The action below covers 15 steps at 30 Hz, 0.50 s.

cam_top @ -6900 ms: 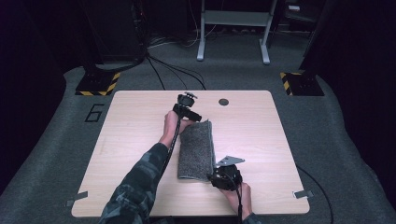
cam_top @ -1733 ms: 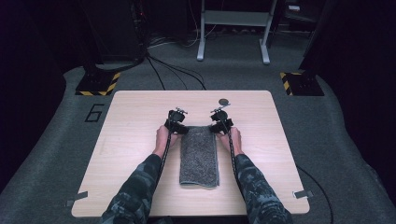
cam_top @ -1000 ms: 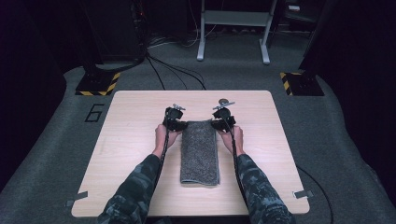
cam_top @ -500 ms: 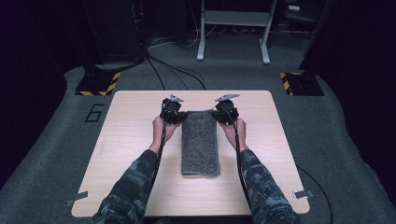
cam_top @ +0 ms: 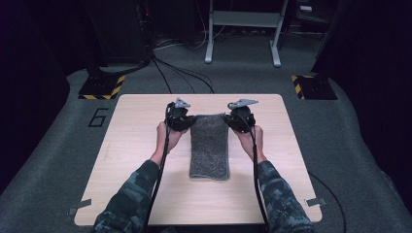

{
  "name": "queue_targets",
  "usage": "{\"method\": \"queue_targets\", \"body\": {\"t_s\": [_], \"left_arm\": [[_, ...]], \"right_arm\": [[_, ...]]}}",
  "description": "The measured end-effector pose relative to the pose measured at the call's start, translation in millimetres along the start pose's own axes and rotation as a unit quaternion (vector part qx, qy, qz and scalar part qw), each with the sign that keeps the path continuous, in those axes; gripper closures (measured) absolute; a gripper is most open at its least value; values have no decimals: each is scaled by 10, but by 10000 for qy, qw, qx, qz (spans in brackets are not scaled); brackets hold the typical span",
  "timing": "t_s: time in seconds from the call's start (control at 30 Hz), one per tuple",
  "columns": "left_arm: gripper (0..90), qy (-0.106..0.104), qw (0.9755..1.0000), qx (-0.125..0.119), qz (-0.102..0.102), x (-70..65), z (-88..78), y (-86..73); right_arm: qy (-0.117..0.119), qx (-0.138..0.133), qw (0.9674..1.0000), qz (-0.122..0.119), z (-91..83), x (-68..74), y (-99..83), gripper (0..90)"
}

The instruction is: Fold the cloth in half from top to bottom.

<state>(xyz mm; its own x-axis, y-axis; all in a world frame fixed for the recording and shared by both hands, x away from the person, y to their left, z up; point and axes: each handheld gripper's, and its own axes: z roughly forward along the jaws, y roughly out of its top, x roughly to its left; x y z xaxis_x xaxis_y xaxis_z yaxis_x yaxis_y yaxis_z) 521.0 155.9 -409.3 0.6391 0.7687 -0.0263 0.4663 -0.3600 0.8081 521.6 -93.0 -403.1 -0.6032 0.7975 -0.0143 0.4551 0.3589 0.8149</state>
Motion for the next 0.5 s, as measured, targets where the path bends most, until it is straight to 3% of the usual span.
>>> {"method": "queue_targets", "body": {"t_s": [0.2,0.5], "left_arm": [[863,-203,9998,2,1,-85,-39,-207],[858,-458,9987,216,75,-235,-105,-471]], "right_arm": [[211,-5,9998,-14,-125,106,-199,862],[454,181,9988,-44,-218,266,-546,857]]}}
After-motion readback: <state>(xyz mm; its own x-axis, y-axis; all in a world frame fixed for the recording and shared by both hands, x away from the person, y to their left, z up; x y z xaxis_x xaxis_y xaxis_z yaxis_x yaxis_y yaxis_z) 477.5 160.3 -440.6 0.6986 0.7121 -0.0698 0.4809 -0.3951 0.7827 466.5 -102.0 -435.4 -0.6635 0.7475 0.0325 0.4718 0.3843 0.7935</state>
